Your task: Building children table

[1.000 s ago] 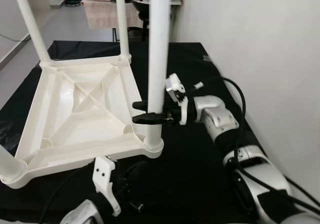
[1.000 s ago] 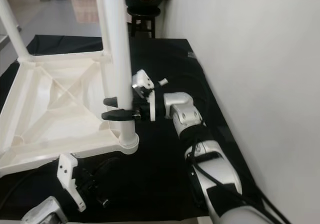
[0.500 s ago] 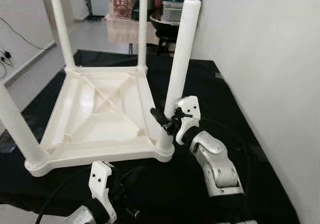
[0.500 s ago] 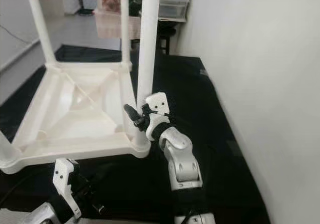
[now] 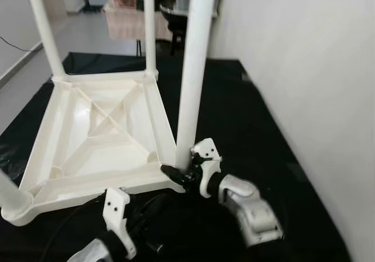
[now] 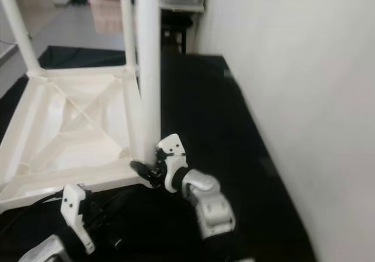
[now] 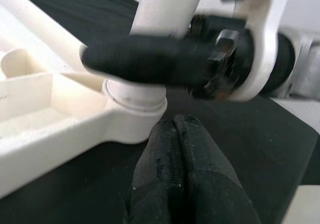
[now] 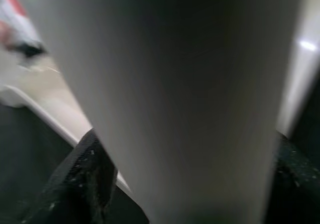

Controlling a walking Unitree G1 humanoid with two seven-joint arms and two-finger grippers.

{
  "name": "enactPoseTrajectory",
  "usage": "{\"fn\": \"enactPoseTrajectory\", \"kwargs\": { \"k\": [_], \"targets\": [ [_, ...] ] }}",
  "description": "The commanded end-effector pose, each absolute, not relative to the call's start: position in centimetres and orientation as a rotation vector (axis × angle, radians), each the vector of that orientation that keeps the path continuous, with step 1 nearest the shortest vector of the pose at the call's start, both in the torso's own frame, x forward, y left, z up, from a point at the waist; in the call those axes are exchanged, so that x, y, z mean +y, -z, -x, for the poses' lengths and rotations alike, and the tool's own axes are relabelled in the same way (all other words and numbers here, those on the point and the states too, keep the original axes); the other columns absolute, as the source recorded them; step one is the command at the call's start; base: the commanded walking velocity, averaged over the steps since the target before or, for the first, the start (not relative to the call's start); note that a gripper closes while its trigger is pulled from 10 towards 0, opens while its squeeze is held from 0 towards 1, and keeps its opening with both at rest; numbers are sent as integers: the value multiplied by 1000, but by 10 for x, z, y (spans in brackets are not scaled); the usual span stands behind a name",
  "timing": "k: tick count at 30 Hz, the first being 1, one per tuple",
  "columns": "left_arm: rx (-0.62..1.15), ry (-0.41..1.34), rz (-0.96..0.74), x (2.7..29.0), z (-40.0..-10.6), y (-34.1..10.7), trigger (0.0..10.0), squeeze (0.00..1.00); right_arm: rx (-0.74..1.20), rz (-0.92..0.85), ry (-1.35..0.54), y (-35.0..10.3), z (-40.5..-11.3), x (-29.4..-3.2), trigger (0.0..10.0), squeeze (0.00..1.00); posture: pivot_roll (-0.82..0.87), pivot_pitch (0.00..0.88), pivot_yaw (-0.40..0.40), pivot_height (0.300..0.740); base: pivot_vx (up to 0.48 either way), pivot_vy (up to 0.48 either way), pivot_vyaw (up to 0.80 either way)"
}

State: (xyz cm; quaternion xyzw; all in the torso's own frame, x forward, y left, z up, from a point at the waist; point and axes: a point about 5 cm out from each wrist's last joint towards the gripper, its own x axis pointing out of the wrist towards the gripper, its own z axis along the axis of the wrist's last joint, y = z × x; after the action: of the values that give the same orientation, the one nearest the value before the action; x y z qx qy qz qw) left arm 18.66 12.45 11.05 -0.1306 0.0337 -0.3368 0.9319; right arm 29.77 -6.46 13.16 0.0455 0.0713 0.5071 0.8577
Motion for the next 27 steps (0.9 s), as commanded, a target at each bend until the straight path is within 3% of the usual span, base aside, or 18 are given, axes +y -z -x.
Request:
{"fn": "enactPoseTrajectory", "kwargs": {
  "k": [1,9,10,11,12,13,26,27],
  "targets": [
    [85,681,260,125,-185,-107,10000,0,103,-115,-1158,-138,-299,-61,10000,0,111,36,-82,740,0,0,0],
    [79,677,262,122,-186,-107,10000,0,137,-57,-1308,-137,-321,-76,10000,0,124,28,-97,740,0,0,0],
    [79,677,262,122,-186,-107,10000,0,138,-46,-1304,-139,-327,-78,4196,0,127,27,-101,740,0,0,0],
    [78,677,263,121,-186,-107,10000,0,134,-45,-1299,-141,-332,-80,1137,0,128,27,-102,740,0,0,0],
    [78,677,263,121,-186,-107,10000,0,134,-45,-1299,-141,-332,-80,1137,0,128,27,-102,740,0,0,0],
    [77,676,264,120,-186,-107,10000,0,124,-80,-1294,-149,-340,-81,0,0,130,26,-103,740,0,0,0],
    [77,675,265,121,-187,-107,10000,0,124,-71,-1291,-149,-348,-93,0,0,124,29,-97,740,0,0,0],
    [78,675,264,123,-186,-107,10000,0,143,-20,-1210,-137,-342,-99,0,0,111,39,-92,740,0,0,0]
  ]
}}
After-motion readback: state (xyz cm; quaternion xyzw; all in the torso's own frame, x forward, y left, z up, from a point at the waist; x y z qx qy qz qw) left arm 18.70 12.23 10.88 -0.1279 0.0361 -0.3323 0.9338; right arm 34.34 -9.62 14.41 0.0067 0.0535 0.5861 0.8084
